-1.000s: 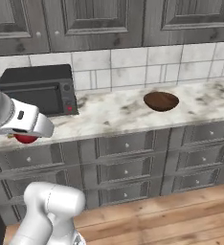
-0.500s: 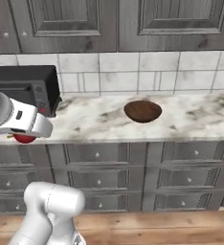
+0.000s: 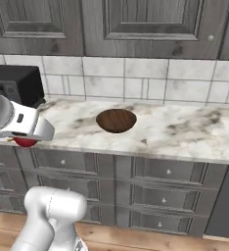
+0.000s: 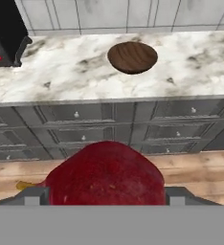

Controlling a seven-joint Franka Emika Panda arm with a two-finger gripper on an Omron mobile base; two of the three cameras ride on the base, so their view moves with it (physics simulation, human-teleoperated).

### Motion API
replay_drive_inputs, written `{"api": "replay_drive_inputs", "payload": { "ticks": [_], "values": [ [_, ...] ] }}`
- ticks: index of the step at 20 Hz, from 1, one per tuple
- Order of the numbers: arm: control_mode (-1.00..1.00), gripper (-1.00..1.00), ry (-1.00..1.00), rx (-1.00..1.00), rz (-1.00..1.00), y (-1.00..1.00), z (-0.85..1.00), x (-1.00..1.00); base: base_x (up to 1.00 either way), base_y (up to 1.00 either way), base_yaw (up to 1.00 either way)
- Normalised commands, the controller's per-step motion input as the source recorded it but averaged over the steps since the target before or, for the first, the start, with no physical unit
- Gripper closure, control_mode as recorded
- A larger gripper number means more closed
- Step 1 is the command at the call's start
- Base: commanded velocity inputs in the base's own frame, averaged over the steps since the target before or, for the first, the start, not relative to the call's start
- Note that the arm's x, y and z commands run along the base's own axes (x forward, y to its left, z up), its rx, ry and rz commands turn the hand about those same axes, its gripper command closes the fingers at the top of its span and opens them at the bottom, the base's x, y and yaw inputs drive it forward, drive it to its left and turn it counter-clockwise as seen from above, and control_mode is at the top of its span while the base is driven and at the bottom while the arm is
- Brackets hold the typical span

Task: Take the corn, pear, and orange from the freezer and place them in the bowl on the counter.

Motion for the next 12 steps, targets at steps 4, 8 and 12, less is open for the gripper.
{"api": "replay_drive_inputs", "payload": {
  "ticks": [4, 8, 12],
  "values": [
    [1.0, 1.0, 0.0, 0.0, 0.0, 0.0, 0.0, 0.0, 0.66, -0.57, 0.03],
    [1.0, 1.0, 0.0, 0.0, 0.0, 0.0, 0.0, 0.0, 0.67, -0.07, 0.0],
    [1.0, 1.0, 0.0, 0.0, 0.0, 0.0, 0.0, 0.0, 0.71, -0.01, -0.02]
  ]
}}
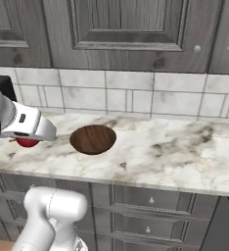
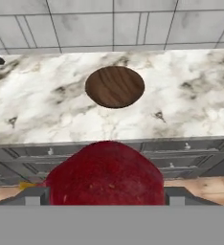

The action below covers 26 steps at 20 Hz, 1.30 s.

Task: Take the corn, pear, and orange from the freezer and place them in the bowl on the counter.

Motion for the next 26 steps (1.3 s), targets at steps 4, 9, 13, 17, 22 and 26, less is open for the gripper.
{"api": "replay_drive_inputs", "payload": {
  "ticks": [4, 9, 13, 17, 22, 26],
  "values": [
    [1.0, 1.0, 0.0, 0.0, 0.0, 0.0, 0.0, 0.0, 0.65, -0.21, 0.0],
    [1.0, 1.0, 0.0, 0.0, 0.0, 0.0, 0.0, 0.0, 0.57, -0.39, 0.03],
    [1.0, 1.0, 0.0, 0.0, 0.0, 0.0, 0.0, 0.0, 0.35, -0.25, 0.02],
    [-1.0, 1.0, 0.04, 0.03, 0.01, -0.12, -0.59, 0.29, 0.08, -0.05, 0.0],
    [-1.0, 1.0, 0.09, 0.03, 0.0, -0.06, -0.85, 0.41, 0.0, 0.0, 0.0],
    [-1.0, 1.0, 0.13, 0.0, 0.0, 0.0, -0.56, 0.68, 0.0, 0.0, 0.0]
  ]
}}
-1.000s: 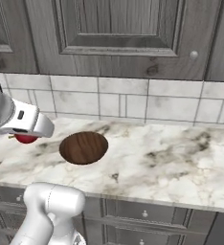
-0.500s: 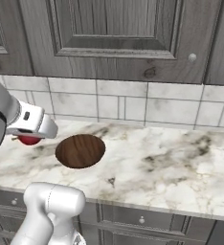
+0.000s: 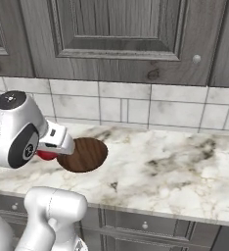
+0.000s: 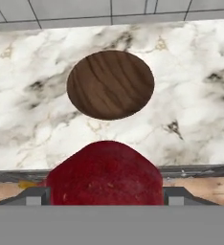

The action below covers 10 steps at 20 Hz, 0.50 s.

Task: Take the corn, pear, and orange from the freezer and place them in the bowl on the counter.

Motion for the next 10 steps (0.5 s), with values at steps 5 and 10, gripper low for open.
{"api": "replay_drive_inputs", "payload": {
  "ticks": [5, 10],
  "values": [
    [-1.0, 1.0, 0.1, 0.0, 0.0, 0.0, -0.57, 0.74, 0.0, 0.0, 0.0],
    [-1.0, 1.0, 0.1, 0.0, 0.0, 0.0, -0.55, 0.77, 0.0, 0.0, 0.0]
  ]
}}
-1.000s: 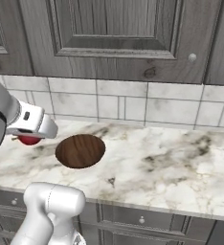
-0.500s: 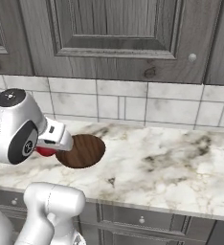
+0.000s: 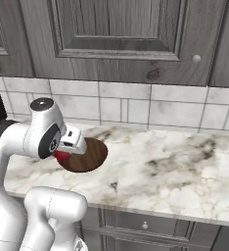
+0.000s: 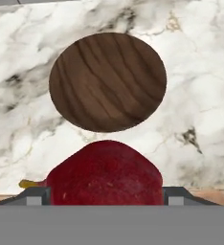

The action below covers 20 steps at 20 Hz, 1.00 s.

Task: Take the corn, pear, and orange from the freezer and place them in the bowl on the counter.

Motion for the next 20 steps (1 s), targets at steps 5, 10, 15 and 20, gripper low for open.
{"api": "replay_drive_inputs", "payload": {
  "ticks": [5, 10, 15, 20],
  "values": [
    [-1.0, 1.0, 0.08, 0.0, 0.0, 0.0, -0.61, 0.67, 0.0, 0.0, 0.0],
    [-1.0, 1.0, 0.08, 0.0, 0.0, 0.0, -0.59, 0.72, 0.0, 0.0, 0.0],
    [-1.0, 1.0, 0.06, 0.0, 0.0, 0.02, -0.5, 0.75, 0.0, 0.0, 0.0],
    [-1.0, 1.0, 0.05, 0.0, 0.0, 0.07, -0.4, 0.69, 0.0, 0.0, 0.0]
  ]
}}
